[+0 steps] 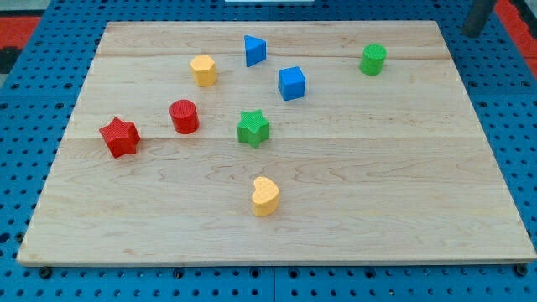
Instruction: Move your arm to the bottom right of the green star
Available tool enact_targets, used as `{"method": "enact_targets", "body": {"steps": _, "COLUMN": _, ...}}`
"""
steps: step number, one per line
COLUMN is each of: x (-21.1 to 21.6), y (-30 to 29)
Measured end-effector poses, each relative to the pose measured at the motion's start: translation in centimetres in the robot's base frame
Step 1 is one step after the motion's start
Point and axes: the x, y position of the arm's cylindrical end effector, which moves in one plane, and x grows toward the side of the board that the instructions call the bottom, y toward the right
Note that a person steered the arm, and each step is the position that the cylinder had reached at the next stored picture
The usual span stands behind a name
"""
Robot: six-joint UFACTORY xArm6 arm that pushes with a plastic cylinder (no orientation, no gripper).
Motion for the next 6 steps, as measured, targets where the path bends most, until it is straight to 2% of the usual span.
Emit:
{"method": "enact_targets", "body": {"steps": 1, "x": 6.2, "y": -7.4}}
{"method": "enact_targets", "body": {"steps": 2, "x": 8.5, "y": -16.9}}
{"method": "enact_targets", "body": {"steps": 4, "x": 23.0, "y": -28.8}}
{"method": "enact_targets", "body": {"steps": 6, "x": 23.9, "y": -29.8}}
